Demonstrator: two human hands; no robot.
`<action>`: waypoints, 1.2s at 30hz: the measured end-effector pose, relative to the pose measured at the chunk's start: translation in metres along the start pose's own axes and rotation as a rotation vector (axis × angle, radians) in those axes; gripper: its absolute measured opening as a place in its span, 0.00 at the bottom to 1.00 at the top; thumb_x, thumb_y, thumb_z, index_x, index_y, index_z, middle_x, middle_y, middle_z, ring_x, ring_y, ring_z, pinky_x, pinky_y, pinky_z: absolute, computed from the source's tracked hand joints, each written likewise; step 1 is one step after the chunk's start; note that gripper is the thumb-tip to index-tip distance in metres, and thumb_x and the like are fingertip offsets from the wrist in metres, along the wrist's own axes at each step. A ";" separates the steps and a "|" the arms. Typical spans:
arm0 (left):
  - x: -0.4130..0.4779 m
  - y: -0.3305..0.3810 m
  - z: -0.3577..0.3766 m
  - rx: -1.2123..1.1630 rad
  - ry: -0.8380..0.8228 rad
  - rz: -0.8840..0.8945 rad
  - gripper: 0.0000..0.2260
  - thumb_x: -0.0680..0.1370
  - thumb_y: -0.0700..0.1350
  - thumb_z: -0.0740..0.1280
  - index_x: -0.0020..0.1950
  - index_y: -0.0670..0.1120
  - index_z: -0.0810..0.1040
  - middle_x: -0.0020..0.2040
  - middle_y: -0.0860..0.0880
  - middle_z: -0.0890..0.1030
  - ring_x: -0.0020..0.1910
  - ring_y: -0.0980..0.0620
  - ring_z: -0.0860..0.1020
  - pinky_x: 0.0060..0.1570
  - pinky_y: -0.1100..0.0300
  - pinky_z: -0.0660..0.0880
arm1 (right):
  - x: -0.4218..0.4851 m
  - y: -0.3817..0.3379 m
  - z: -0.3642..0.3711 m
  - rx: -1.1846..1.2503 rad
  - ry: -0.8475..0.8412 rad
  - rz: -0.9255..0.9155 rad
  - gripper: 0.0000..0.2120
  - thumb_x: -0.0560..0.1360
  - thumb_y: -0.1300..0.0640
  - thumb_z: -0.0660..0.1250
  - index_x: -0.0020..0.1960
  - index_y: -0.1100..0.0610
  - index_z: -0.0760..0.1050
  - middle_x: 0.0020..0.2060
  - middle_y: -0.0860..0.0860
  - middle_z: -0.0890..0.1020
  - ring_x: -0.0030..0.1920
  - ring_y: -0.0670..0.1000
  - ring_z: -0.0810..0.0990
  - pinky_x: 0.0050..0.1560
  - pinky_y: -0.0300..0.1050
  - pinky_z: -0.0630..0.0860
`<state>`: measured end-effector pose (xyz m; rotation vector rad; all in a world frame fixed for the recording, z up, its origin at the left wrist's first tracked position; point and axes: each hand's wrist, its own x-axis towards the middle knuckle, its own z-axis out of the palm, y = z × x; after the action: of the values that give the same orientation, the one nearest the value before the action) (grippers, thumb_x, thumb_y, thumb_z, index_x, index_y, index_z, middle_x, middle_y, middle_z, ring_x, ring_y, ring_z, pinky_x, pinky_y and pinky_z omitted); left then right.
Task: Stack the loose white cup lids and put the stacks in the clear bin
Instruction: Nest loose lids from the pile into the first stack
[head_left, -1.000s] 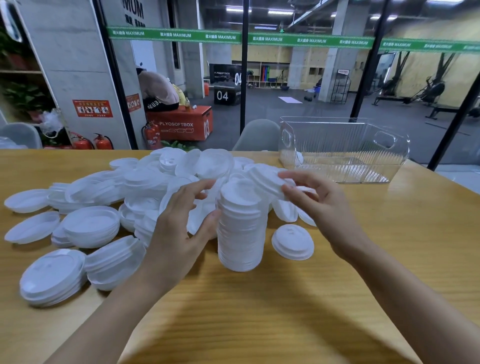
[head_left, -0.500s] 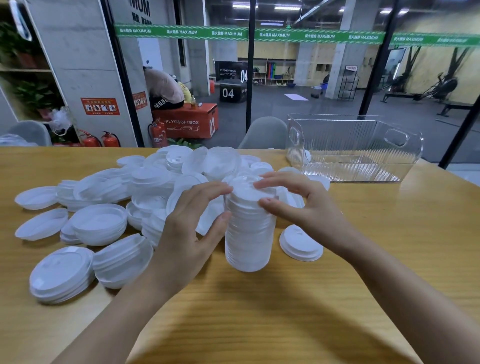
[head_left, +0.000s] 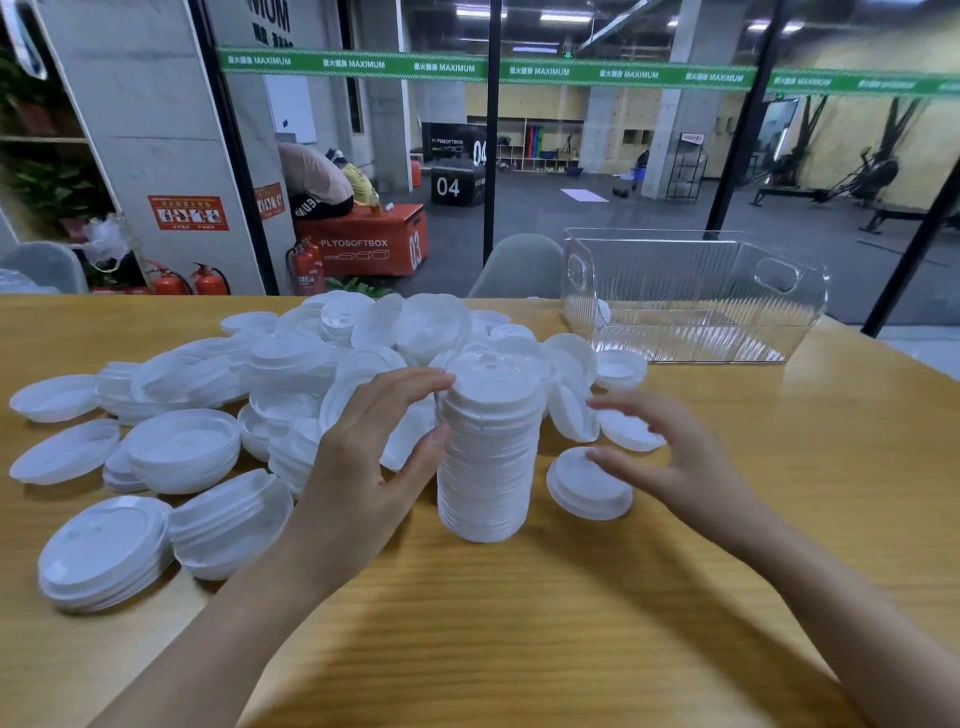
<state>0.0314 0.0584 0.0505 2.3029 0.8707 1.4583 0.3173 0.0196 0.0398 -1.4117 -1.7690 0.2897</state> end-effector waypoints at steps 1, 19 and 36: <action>0.000 0.000 0.000 -0.001 0.000 0.000 0.17 0.78 0.50 0.63 0.67 0.52 0.74 0.63 0.58 0.77 0.66 0.57 0.73 0.64 0.65 0.69 | -0.006 0.010 0.001 -0.051 -0.031 0.021 0.25 0.64 0.27 0.66 0.59 0.33 0.73 0.60 0.33 0.75 0.64 0.40 0.70 0.63 0.37 0.66; 0.000 0.000 0.000 0.009 0.002 0.004 0.16 0.78 0.51 0.63 0.66 0.54 0.73 0.63 0.59 0.76 0.64 0.56 0.74 0.62 0.65 0.70 | -0.014 0.035 0.009 -0.268 -0.208 0.072 0.17 0.69 0.35 0.70 0.56 0.28 0.70 0.56 0.28 0.72 0.61 0.42 0.69 0.65 0.47 0.67; 0.000 0.000 0.001 0.010 0.012 0.025 0.16 0.78 0.51 0.63 0.66 0.53 0.73 0.62 0.57 0.77 0.63 0.57 0.74 0.62 0.67 0.69 | 0.013 -0.040 -0.004 0.429 0.132 0.053 0.18 0.69 0.39 0.70 0.57 0.43 0.81 0.54 0.47 0.84 0.58 0.48 0.80 0.53 0.38 0.75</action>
<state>0.0326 0.0583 0.0500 2.3228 0.8572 1.4824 0.2918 0.0165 0.0740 -1.1399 -1.4567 0.5555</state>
